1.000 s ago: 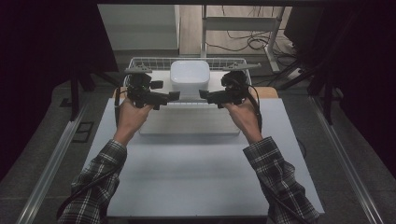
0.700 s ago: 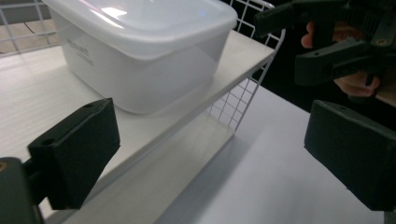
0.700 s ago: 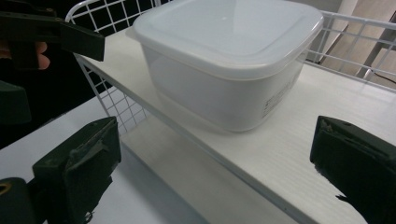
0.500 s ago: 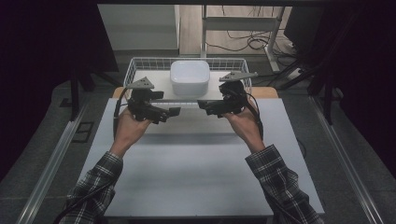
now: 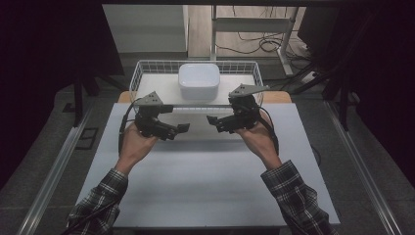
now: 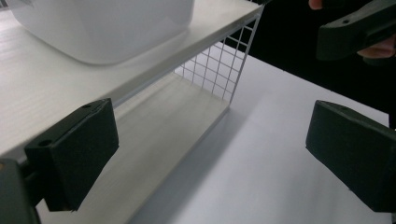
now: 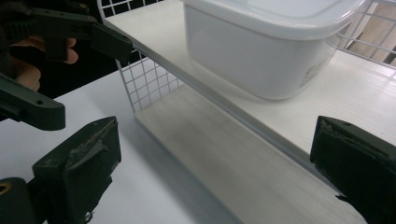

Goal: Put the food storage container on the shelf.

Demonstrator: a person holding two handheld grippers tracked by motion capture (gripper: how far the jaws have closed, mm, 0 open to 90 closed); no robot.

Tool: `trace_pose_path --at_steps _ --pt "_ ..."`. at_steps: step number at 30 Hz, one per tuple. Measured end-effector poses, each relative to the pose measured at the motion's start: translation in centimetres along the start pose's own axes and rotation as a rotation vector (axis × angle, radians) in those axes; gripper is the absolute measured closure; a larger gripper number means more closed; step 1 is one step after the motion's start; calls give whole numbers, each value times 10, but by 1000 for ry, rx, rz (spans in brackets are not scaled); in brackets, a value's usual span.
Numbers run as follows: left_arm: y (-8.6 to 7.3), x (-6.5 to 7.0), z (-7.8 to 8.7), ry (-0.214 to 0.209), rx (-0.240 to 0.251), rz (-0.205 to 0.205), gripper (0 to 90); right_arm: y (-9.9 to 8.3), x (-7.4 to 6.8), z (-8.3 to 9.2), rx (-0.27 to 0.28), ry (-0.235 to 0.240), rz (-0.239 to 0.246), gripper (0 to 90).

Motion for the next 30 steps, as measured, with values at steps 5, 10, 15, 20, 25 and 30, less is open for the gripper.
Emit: trace_pose_path --at_steps 5,10,15,20,25,30 --pt "-6 4 2 -11 4 10 22 -6 -3 5 7 9 3 14" --pt "-14 11 3 -2 0 4 29 -13 -6 9 11 17 -1 14" --pt "-25 15 2 5 -5 8 29 -25 -9 11 15 27 -5 14" --pt "-35 20 1 9 -2 14 29 -34 -13 13 17 29 1 14" --pt "-47 25 0 6 10 18 31 -47 -17 14 22 32 7 14" --pt "-61 28 -2 13 4 16 34 -61 -20 14 24 38 0 14"
Point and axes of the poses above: each handheld gripper's, and its own axes: z roughly backward along the jaws, y roughly out of its top, x roughly to its right, the point moved 2 cm from there along -z, roughly forward along the jaws
